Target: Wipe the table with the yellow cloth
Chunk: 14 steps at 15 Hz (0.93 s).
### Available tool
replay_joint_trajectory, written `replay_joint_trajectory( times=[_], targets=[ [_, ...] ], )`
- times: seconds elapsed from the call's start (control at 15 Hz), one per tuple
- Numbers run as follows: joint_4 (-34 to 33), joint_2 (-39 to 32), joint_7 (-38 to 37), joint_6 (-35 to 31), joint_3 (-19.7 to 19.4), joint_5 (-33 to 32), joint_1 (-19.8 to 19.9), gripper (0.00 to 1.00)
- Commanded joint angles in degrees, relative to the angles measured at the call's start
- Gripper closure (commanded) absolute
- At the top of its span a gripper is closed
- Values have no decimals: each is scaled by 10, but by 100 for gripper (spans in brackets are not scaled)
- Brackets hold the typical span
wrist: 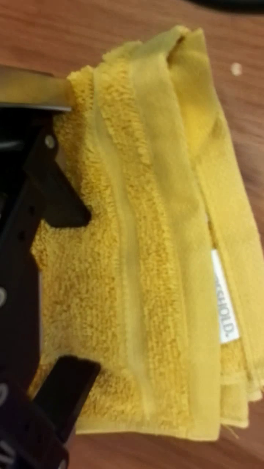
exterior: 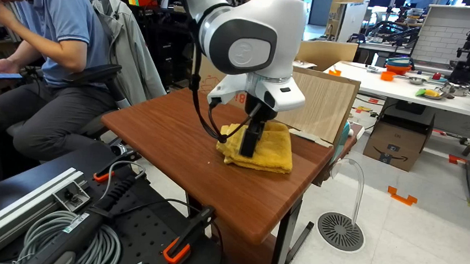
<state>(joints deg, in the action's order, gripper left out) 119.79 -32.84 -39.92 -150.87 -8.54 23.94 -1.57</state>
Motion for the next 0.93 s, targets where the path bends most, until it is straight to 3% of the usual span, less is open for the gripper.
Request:
replay_joint_trajectory(
  times=[0.0,0.2,0.47,0.87],
  targets=[
    [-21,-32,-45,20,-43,-33,20,0],
    [-12,-33,-56,33,-58,-60,26,0],
    [6,-22,-49,47,-49,-97,15,0],
    [91,27,-28,10,-39,-185,-45,0]
  ],
)
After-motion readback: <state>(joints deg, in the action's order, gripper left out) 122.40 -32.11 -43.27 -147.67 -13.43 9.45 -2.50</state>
